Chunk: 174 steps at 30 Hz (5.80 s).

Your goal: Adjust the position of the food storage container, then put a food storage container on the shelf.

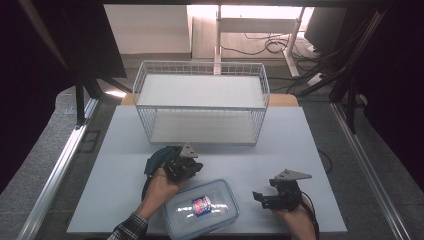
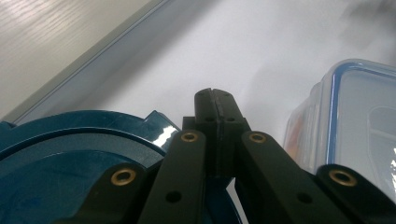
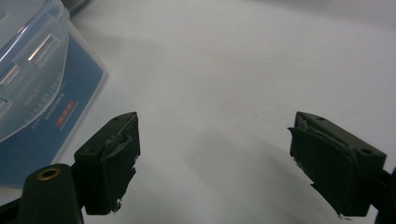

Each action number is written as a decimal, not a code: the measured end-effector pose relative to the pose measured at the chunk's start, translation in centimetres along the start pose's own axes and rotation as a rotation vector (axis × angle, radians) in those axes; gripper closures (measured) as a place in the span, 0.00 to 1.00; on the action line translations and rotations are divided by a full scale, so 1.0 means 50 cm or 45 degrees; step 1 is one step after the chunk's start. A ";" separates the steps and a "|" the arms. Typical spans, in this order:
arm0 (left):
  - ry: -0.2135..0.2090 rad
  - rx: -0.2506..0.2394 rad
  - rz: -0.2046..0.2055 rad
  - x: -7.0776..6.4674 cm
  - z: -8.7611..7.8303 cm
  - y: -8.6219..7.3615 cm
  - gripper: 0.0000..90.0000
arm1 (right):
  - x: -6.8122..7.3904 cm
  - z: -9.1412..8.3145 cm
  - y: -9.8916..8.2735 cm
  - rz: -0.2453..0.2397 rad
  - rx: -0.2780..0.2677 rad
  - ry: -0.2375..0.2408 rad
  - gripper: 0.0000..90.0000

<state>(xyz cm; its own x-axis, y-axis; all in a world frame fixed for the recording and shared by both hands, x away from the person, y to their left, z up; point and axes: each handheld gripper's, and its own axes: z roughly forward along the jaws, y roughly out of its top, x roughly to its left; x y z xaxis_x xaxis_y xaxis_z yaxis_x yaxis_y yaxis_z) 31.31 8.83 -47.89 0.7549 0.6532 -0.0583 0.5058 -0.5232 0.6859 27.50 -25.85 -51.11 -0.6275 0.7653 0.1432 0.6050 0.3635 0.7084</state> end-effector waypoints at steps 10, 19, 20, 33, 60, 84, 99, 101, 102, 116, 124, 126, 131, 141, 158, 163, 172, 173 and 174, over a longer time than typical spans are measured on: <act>0.013 -0.003 -0.028 0.022 -0.016 -0.017 1.00 | -0.002 -0.002 -0.004 0.014 0.012 -0.006 0.18; 0.098 0.000 -0.084 0.066 -0.051 -0.056 1.00 | -0.002 0.001 -0.006 0.014 0.035 -0.004 0.18; 0.104 0.000 -0.095 0.071 -0.056 -0.062 1.00 | -0.002 0.001 -0.006 0.014 0.037 -0.004 0.18; 0.175 -0.005 -0.180 0.129 -0.114 -0.124 1.00 | -0.003 0.003 -0.007 0.032 0.049 -0.003 0.18; 0.207 -0.165 -0.255 0.072 -0.209 -0.255 1.00 | 0.020 -0.004 0.005 -0.004 0.069 0.040 0.46; -0.279 -0.049 -0.187 -0.161 -0.173 -0.340 1.00 | 0.138 -0.005 0.017 -0.275 0.297 0.331 0.93; -0.167 -0.086 -0.250 -0.149 -0.167 -0.319 1.00 | 0.143 -0.005 0.022 -0.269 0.241 0.314 0.98; -0.156 -0.078 -0.265 -0.136 -0.161 -0.310 1.00 | 0.142 -0.005 0.023 -0.264 0.235 0.309 0.98; -0.147 -0.075 -0.267 -0.130 -0.159 -0.307 1.00 | 0.141 -0.004 0.023 -0.261 0.230 0.305 0.98; -0.098 -0.096 -0.316 -0.042 -0.108 -0.245 1.00 | 0.122 0.006 0.034 -0.216 0.161 0.224 0.98; -0.081 -0.085 -0.301 -0.011 -0.090 -0.221 1.00 | 0.108 0.020 0.048 -0.215 0.135 0.196 0.99; -0.089 -0.080 -0.294 -0.009 -0.088 -0.223 1.00 | 0.106 0.022 0.047 -0.211 0.132 0.203 0.99; -0.072 -0.072 -0.270 -0.010 -0.095 -0.230 0.94 | 0.104 0.017 0.044 -0.235 0.120 0.207 0.95; -0.073 -0.054 -0.253 -0.011 -0.105 -0.262 0.43 | 0.054 -0.017 0.019 -0.191 -0.016 0.179 0.53; -0.101 -0.176 -0.245 0.000 -0.123 -0.274 0.04 | 0.044 0.003 0.009 -0.192 -0.055 0.124 0.06; -0.087 -0.194 -0.224 0.000 -0.120 -0.276 0.01 | 0.046 0.004 0.010 -0.202 -0.060 0.120 0.05; -0.098 -0.208 -0.233 0.003 -0.127 -0.272 0.01 | 0.050 -0.006 0.016 -0.192 -0.095 0.137 0.05; -0.094 -0.207 -0.234 0.004 -0.129 -0.271 0.01 | 0.051 -0.010 0.018 -0.182 -0.099 0.142 0.05; -0.094 -0.207 -0.234 0.004 -0.129 -0.271 0.01 | 0.051 -0.010 0.018 -0.182 -0.099 0.142 0.05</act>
<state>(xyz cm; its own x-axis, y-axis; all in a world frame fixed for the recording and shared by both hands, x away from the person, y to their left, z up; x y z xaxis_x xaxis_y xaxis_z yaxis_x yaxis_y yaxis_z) 21.91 19.55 -52.53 0.6883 0.6840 -0.2415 0.5676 -0.3006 0.7664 26.23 -23.83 -49.75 -0.7576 0.6434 0.1102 0.4690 0.4191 0.7775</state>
